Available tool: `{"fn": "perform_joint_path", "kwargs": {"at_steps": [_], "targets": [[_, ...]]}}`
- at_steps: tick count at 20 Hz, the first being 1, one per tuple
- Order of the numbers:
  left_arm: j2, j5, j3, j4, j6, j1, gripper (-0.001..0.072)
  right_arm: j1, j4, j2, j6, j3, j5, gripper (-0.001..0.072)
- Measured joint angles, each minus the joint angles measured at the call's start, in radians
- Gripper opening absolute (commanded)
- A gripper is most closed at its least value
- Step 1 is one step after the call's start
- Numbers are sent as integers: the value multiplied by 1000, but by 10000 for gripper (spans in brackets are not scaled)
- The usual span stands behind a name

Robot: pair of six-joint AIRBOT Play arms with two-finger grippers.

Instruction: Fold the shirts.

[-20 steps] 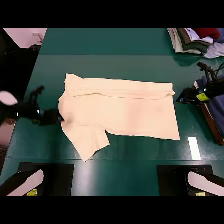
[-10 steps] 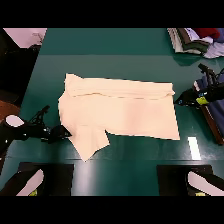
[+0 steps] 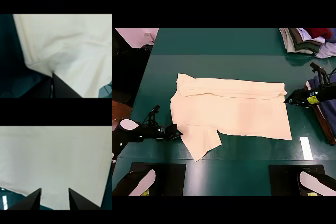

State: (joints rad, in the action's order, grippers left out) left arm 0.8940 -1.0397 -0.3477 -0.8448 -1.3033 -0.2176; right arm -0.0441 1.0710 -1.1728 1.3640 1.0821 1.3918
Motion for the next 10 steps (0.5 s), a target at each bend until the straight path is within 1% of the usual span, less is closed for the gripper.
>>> {"fn": "perform_joint_path", "kwargs": {"at_steps": [4,5,6,7,8,9,10], "targets": [[-7,-47,-40,16,24,0,25,-84,9,44,-14,-90,49,400],[-8,-56,-53,16,30,0,25,-118,19,63,-16,-132,50,444],[-9,-64,-67,18,34,0,25,-159,35,83,-19,-182,53,602],[-10,-69,-78,19,38,0,26,-203,48,99,-26,-231,53,618],[-11,-73,-87,20,40,0,26,-254,59,111,-37,-283,56,578],[-11,-75,-94,20,42,0,26,-301,61,117,-48,-329,58,516],[-11,-76,-98,21,44,0,26,-346,62,118,-61,-371,59,499]]}}
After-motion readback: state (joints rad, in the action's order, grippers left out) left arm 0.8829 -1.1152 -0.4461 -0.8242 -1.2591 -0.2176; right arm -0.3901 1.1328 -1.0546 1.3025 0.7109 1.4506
